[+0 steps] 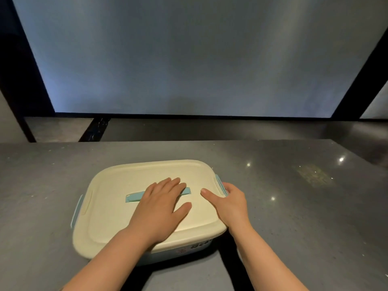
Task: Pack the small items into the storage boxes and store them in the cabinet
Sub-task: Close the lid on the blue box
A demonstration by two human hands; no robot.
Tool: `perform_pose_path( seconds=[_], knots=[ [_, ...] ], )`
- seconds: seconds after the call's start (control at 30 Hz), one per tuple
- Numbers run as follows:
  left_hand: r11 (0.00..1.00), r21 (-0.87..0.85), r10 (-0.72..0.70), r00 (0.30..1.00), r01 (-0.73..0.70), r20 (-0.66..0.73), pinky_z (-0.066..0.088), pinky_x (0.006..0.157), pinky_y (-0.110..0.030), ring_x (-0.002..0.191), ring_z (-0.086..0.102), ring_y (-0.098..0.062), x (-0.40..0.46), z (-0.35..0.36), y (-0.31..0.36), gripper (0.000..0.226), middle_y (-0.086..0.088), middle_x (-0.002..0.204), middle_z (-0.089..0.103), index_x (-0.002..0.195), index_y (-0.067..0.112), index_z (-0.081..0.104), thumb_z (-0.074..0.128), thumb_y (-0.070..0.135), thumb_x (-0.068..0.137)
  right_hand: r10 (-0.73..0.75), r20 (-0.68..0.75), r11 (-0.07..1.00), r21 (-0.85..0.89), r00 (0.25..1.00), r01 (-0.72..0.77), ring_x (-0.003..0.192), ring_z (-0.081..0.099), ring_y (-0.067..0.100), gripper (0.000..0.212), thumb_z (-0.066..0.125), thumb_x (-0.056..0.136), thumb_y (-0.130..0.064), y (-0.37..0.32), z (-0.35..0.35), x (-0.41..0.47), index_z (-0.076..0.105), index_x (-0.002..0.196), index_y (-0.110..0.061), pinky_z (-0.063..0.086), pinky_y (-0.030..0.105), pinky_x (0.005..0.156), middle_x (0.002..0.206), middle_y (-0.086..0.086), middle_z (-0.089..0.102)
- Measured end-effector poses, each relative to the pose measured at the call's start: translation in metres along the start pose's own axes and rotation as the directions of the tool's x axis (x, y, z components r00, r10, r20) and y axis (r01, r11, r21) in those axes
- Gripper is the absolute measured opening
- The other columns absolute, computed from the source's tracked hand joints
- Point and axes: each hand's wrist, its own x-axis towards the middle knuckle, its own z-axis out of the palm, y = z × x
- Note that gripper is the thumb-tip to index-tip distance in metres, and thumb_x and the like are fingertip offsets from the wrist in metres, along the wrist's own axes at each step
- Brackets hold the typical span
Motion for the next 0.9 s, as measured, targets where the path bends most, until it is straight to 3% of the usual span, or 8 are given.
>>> perform_pose_path(
  seconds=[0.17, 0.33, 0.4, 0.5, 0.6, 0.67, 0.77, 0.9],
  knots=[
    [1.000, -0.002, 0.000, 1.000, 0.000, -0.018, 0.006, 0.114, -0.029, 0.140, 0.013, -0.007, 0.001, 0.001, 0.000, 0.055, 0.018, 0.153, 0.021, 0.141, 0.039, 0.028, 0.030, 0.061, 0.090, -0.161, -0.029, 0.975, -0.161, 0.987, 0.154, 0.076, 0.066, 0.003, 0.024, 0.083, 0.066, -0.040, -0.004, 0.000, -0.003, 0.063, 0.079, -0.040, 0.055, 0.029, 0.068, 0.077, -0.020, 0.069],
    [0.999, -0.037, 0.000, 0.999, -0.001, -0.044, 0.008, 0.113, -0.027, 0.139, 0.017, -0.008, 0.001, -0.001, 0.004, 0.052, 0.017, 0.151, 0.026, 0.139, 0.036, 0.034, 0.037, 0.055, 0.091, -0.203, 0.015, 0.923, -0.331, 0.979, 0.196, 0.087, 0.065, 0.013, 0.044, 0.075, 0.075, -0.043, -0.012, -0.004, -0.006, 0.067, 0.115, -0.028, 0.055, 0.036, 0.076, 0.091, -0.010, 0.071],
    [0.994, -0.106, -0.042, 0.993, 0.030, -0.107, 0.013, 0.111, -0.024, 0.135, 0.026, -0.007, -0.004, -0.008, 0.004, 0.047, 0.015, 0.147, 0.034, 0.135, 0.034, 0.042, 0.045, 0.048, 0.090, -0.210, 0.063, 0.815, -0.540, 0.976, 0.210, 0.108, 0.059, 0.020, 0.050, 0.062, 0.086, -0.045, -0.013, -0.002, -0.009, 0.054, 0.131, -0.023, 0.049, 0.034, 0.089, 0.118, -0.002, 0.065],
    [0.978, -0.141, -0.189, 0.947, 0.157, -0.260, 0.021, 0.108, -0.023, 0.128, 0.036, -0.008, -0.024, -0.025, -0.013, 0.040, 0.014, 0.140, 0.044, 0.129, 0.032, 0.050, 0.051, 0.039, 0.090, -0.414, 0.298, 0.468, -0.741, 0.860, 0.482, 0.144, 0.019, 0.018, 0.047, 0.040, 0.099, -0.036, -0.019, 0.020, -0.027, 0.034, 0.145, -0.027, 0.016, 0.035, 0.116, 0.155, -0.003, 0.028],
    [0.930, -0.146, -0.366, 0.874, 0.336, -0.320, 0.018, 0.112, -0.030, 0.134, 0.029, -0.013, -0.057, -0.039, -0.045, 0.045, 0.009, 0.145, 0.037, 0.132, 0.029, 0.046, 0.054, 0.036, 0.088, -0.338, 0.624, 0.396, -0.585, 0.704, 0.708, 0.146, -0.003, 0.010, 0.059, 0.024, 0.094, -0.059, -0.024, 0.060, -0.051, 0.014, 0.149, -0.041, -0.005, 0.036, 0.118, 0.158, -0.014, 0.003],
    [0.879, -0.189, -0.476, 0.830, 0.438, -0.289, 0.018, 0.115, -0.035, 0.138, 0.023, -0.014, -0.077, -0.044, -0.065, 0.051, 0.006, 0.148, 0.033, 0.135, 0.027, 0.042, 0.055, 0.038, 0.087, -0.300, 0.714, 0.343, -0.539, 0.633, 0.770, 0.146, -0.009, 0.008, 0.063, 0.018, 0.090, -0.066, -0.028, 0.081, -0.056, 0.007, 0.148, -0.044, -0.012, 0.039, 0.117, 0.159, -0.013, -0.002],
    [0.679, -0.519, -0.656, 0.746, 0.519, -0.113, 0.030, 0.109, -0.038, 0.134, 0.030, -0.014, -0.095, -0.049, -0.080, 0.066, 0.008, 0.147, 0.034, 0.141, 0.025, 0.031, 0.060, 0.044, 0.084, -0.306, 0.751, 0.309, -0.503, 0.585, 0.807, 0.145, -0.006, 0.005, 0.062, 0.023, 0.089, -0.066, -0.036, 0.095, -0.054, 0.014, 0.147, -0.045, -0.012, 0.039, 0.116, 0.160, -0.012, 0.003],
    [0.468, -0.713, -0.710, 0.703, 0.522, 0.049, 0.044, 0.075, -0.016, 0.099, 0.056, 0.001, -0.096, -0.046, -0.083, 0.061, 0.016, 0.122, 0.054, 0.134, 0.028, 0.038, 0.066, 0.040, 0.081, -0.318, 0.752, 0.336, -0.479, 0.577, 0.811, 0.144, -0.004, -0.001, 0.066, 0.020, 0.084, -0.071, -0.035, 0.097, -0.054, 0.018, 0.145, -0.048, -0.011, 0.035, 0.116, 0.159, -0.018, 0.007]
  ],
)
